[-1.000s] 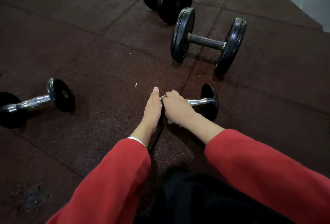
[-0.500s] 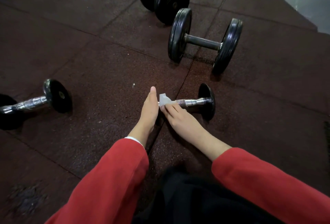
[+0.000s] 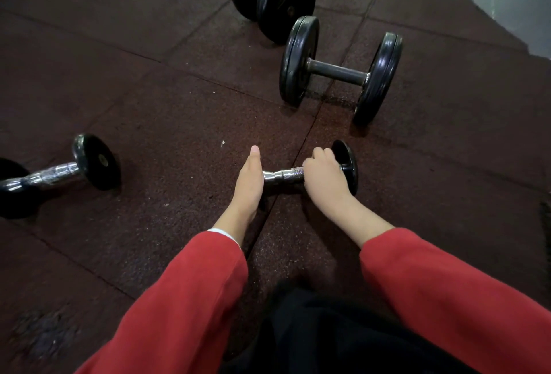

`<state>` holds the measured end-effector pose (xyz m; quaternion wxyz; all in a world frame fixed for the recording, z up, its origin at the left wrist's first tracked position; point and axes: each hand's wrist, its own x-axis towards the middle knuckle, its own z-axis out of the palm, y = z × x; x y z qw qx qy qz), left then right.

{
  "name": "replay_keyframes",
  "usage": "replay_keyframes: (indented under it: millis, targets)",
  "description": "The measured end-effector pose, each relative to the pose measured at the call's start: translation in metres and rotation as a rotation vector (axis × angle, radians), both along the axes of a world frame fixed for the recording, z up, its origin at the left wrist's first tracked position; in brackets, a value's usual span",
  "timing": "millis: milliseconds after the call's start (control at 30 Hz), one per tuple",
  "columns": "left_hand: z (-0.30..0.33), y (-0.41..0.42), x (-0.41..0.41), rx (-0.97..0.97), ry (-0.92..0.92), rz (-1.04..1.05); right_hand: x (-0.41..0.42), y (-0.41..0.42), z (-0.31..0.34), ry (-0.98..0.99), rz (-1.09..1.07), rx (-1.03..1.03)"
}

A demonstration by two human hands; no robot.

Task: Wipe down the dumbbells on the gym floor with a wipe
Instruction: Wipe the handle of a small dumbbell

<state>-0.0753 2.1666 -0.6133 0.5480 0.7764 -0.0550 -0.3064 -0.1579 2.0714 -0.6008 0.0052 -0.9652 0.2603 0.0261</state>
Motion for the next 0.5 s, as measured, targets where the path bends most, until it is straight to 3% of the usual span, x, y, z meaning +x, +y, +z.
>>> replay_keyframes:
  millis: [133, 267, 500]
  targets:
    - [-0.003, 0.0, 0.001, 0.017, -0.021, -0.015, -0.006, -0.005, -0.001, 0.048, -0.083, 0.01]
    - [-0.005, 0.0, 0.001, 0.013, -0.033, -0.013, -0.004, 0.007, -0.007, 0.073, -0.117, -0.146]
    - [-0.005, 0.001, 0.003, 0.024, -0.029, -0.021, -0.007, 0.009, -0.016, 0.172, -0.185, -0.137]
